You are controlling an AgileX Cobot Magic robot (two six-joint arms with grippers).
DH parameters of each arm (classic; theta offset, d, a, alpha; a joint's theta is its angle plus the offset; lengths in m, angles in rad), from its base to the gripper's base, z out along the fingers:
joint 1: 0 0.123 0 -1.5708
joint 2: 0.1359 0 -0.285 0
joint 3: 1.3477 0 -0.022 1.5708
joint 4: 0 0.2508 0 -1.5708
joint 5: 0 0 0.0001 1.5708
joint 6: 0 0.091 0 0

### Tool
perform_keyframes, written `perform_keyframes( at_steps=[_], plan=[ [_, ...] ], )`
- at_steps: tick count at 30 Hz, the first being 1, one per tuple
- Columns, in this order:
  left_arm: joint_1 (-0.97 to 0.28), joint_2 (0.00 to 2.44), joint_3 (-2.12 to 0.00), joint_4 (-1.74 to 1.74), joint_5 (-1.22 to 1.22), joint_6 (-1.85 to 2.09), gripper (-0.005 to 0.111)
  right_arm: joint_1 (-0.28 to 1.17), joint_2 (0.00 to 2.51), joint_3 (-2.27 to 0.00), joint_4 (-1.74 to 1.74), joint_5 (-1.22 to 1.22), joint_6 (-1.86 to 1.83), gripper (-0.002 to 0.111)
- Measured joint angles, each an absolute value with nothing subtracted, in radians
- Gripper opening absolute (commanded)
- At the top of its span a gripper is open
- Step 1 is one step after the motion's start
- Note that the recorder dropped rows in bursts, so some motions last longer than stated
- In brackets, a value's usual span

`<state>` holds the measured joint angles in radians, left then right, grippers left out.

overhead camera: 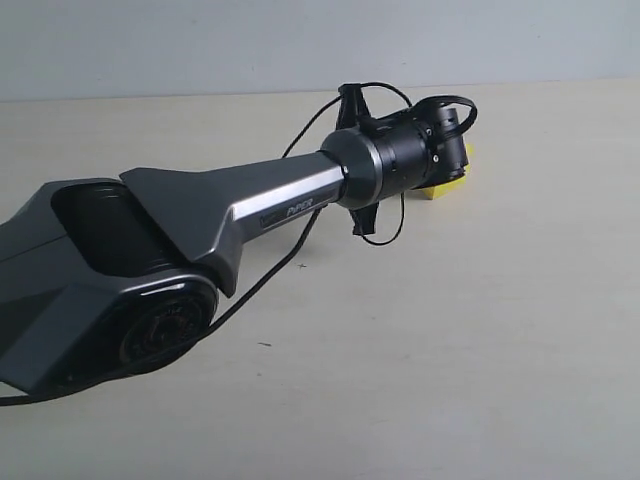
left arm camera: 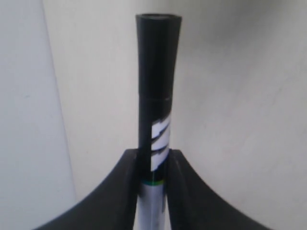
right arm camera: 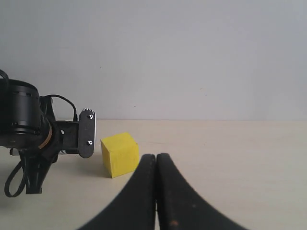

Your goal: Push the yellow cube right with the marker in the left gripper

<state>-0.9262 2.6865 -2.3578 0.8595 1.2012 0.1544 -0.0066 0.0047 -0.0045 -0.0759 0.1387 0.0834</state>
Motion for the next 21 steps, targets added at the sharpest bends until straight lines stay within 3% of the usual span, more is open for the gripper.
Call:
perform_keyframes(
  at_steps=[21],
  plan=[
    [-0.909,2.697,-2.472,0.615,1.212,0.0,0.0,-0.007,0.005,-0.004,-0.076,0.139,0.083,0.0]
  ],
)
